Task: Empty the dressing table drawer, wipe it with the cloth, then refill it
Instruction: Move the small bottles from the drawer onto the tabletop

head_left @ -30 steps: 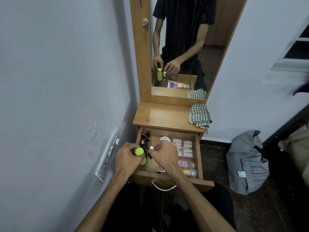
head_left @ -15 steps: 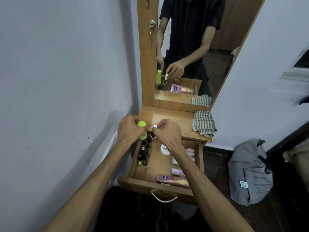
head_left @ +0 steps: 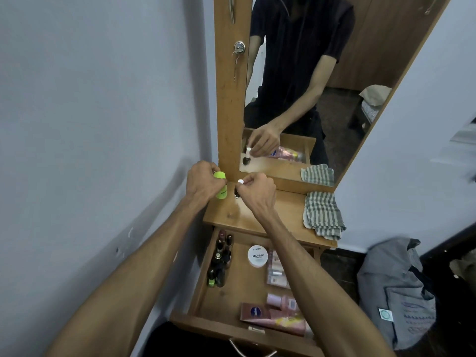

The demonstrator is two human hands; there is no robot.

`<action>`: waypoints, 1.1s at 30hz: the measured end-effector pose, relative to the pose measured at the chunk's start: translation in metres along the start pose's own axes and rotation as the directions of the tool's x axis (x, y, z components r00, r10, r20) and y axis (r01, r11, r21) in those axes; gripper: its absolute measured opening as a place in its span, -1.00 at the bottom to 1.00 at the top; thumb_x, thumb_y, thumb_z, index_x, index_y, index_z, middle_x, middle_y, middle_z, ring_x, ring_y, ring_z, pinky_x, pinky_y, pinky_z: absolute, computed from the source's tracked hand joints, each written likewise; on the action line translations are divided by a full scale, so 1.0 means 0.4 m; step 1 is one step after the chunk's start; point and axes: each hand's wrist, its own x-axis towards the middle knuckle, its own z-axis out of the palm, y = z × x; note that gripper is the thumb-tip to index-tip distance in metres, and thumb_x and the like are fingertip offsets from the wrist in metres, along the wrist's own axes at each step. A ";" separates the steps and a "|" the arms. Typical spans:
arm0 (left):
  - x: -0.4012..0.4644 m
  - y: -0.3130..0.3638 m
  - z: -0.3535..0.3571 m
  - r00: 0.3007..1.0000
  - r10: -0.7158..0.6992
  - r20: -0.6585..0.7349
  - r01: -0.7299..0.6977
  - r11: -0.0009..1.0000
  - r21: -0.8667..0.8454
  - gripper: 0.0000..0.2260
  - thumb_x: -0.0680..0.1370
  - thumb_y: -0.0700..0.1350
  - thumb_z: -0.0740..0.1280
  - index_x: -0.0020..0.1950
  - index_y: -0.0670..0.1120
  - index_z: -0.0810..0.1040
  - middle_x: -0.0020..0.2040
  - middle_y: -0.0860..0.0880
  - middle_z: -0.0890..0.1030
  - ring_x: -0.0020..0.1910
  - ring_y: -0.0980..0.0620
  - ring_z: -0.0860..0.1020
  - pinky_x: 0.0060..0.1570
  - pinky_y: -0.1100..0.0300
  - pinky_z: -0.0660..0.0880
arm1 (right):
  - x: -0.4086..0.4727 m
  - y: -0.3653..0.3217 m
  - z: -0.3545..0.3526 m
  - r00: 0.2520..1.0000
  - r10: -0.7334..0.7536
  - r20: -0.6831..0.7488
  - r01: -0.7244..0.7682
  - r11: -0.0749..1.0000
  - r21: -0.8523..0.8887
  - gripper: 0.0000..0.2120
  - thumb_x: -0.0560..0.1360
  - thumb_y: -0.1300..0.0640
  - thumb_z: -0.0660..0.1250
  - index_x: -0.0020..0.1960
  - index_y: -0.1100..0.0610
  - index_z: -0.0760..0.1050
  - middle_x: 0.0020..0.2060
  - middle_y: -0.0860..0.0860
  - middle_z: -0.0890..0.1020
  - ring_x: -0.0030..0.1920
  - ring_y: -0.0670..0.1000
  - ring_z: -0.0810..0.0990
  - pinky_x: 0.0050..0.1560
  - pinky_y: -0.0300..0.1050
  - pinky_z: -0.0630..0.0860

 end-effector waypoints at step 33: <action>0.085 -0.042 0.092 0.998 0.011 -0.060 -0.010 1.000 0.005 -0.54 0.35 0.03 0.55 0.19 -0.08 0.60 0.05 -0.02 0.64 -0.02 -0.03 0.61 -0.10 0.11 0.59 | 0.074 0.049 0.084 0.995 -0.103 -0.008 0.102 0.992 -0.079 -0.83 0.50 0.01 0.42 -0.04 0.09 0.69 -0.20 0.02 0.74 -0.10 0.12 0.70 -0.08 -0.05 0.64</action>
